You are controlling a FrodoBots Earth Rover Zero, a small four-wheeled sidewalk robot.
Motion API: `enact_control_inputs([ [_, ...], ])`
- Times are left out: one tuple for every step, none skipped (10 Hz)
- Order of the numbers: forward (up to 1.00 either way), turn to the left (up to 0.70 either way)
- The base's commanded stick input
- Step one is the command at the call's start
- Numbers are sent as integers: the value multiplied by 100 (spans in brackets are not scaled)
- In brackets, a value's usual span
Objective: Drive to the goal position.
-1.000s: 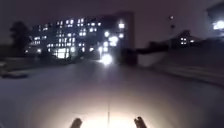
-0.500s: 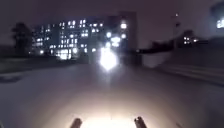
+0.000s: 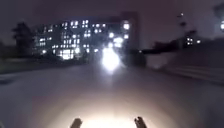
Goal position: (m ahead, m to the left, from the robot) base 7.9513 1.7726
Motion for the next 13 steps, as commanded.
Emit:
enact_control_inputs([
  [100, -30],
  [100, -40],
  [100, -40],
  [100, -40],
  [100, -40],
  [100, -40],
  [100, -40],
  [100, -30],
  [100, -8],
  [100, 0],
  [100, 0],
  [100, 0],
  [100, 0],
])
